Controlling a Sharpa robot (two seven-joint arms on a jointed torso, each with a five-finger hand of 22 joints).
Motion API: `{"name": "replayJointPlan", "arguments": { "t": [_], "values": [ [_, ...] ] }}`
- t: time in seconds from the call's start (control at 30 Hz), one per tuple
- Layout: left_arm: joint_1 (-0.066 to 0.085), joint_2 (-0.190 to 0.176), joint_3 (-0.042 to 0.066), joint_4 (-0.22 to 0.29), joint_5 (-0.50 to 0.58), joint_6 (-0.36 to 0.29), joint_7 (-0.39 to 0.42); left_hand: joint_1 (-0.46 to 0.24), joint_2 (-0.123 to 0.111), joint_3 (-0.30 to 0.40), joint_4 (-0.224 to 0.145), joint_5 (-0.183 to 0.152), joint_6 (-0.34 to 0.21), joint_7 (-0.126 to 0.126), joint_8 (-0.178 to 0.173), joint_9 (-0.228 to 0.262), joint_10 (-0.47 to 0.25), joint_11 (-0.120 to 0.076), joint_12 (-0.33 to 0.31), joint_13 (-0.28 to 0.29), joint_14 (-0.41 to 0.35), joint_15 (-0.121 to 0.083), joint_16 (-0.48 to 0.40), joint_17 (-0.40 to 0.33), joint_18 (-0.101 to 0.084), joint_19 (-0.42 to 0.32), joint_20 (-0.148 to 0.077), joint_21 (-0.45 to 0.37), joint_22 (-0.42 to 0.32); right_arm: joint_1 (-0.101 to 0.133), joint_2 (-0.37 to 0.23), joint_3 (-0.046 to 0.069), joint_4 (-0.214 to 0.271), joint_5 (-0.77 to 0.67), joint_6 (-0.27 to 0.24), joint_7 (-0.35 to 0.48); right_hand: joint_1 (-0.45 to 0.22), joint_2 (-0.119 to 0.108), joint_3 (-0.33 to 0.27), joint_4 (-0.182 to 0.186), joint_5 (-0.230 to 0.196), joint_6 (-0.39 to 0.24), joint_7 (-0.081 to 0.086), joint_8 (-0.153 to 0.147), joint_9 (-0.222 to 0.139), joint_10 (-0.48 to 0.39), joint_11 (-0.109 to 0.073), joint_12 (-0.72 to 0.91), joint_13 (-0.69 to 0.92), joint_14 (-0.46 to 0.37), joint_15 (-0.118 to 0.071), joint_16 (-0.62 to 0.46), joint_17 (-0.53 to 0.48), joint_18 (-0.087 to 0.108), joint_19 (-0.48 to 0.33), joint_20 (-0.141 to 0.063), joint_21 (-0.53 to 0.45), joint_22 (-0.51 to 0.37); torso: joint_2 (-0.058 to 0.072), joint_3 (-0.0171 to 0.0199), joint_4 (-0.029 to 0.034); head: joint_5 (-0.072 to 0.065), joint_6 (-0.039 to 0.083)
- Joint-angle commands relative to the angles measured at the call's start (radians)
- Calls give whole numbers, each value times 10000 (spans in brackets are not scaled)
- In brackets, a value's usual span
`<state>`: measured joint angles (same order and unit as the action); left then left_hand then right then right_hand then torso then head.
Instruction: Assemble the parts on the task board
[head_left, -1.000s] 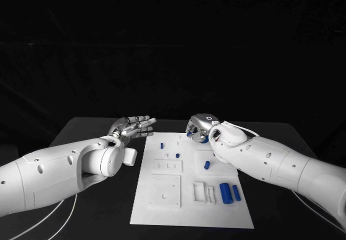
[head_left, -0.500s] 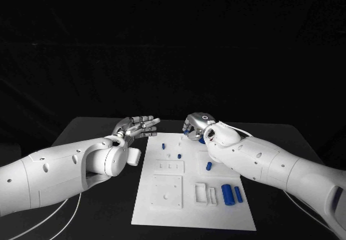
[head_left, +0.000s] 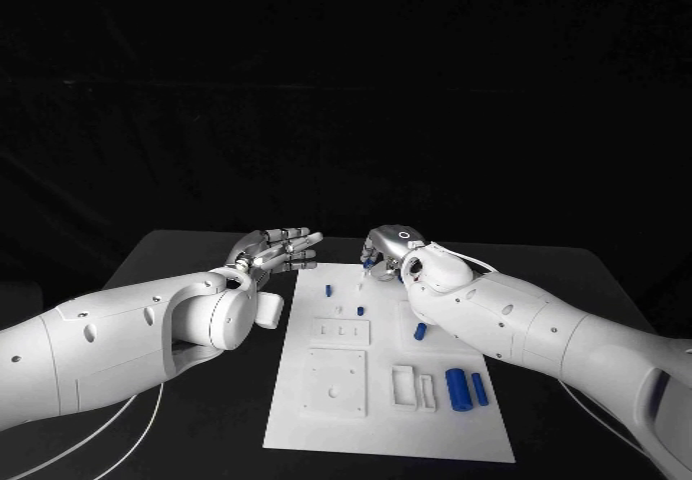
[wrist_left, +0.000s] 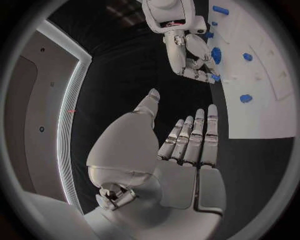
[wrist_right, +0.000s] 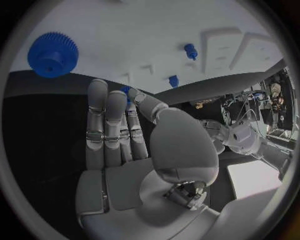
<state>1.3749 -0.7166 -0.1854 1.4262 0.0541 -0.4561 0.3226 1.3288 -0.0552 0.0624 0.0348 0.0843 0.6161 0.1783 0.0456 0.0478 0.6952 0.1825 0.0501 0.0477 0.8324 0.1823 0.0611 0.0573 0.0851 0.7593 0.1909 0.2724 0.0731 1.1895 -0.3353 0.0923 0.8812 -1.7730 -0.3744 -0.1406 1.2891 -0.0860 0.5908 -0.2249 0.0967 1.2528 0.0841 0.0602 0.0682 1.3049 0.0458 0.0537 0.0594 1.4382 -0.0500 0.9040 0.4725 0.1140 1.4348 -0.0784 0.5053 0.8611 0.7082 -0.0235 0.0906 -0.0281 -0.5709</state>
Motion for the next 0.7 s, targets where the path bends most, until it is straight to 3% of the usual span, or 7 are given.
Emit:
{"name": "replayJointPlan", "arguments": {
  "t": [0.03,0.17,0.43,0.7],
  "values": [
    [51,26,12,62,-33,37,65,18,-110,47,-22,-15,-28,117,8,-10,-71,1,-33,-11,-38,19,-35,-15,-23,-27,-3,-50,-10,5,73,-2,-44,-173,107,30,28,15,33,-20,60,52,9,34,15,186,-118,45,11,4,-55,-62,-1,88,38,2,-77,25,61,-28,57,-15,3],
    [84,24,12,91,-37,30,59,18,-110,47,-22,-15,-28,117,8,-10,-71,1,-33,-11,-38,19,-35,-15,-23,-27,-3,-50,-10,4,138,-5,-100,-173,132,58,20,23,17,-46,89,47,11,33,13,177,-115,45,11,7,-53,-70,-9,89,63,5,-168,127,85,-42,71,-40,48],
    [142,15,12,132,-59,24,49,18,-110,47,-22,-15,-28,117,8,-10,-71,1,-33,-11,-38,19,-35,-15,-23,-27,-3,-50,-10,4,178,-9,-115,-173,152,74,20,23,17,-46,89,47,11,33,13,177,-115,45,11,7,-53,-70,-9,89,63,5,-168,127,121,-82,92,-43,22],
    [172,6,12,134,-62,18,47,36,-164,80,39,-12,-68,122,5,-12,-101,5,-34,-13,-40,19,-34,-15,-22,-28,1,-51,-10,4,136,-13,-113,-200,293,39,5,32,12,-71,134,48,11,33,13,177,-113,44,10,8,-52,-70,-11,90,89,5,-254,229,120,-74,51,-30,-13]
  ]
}}
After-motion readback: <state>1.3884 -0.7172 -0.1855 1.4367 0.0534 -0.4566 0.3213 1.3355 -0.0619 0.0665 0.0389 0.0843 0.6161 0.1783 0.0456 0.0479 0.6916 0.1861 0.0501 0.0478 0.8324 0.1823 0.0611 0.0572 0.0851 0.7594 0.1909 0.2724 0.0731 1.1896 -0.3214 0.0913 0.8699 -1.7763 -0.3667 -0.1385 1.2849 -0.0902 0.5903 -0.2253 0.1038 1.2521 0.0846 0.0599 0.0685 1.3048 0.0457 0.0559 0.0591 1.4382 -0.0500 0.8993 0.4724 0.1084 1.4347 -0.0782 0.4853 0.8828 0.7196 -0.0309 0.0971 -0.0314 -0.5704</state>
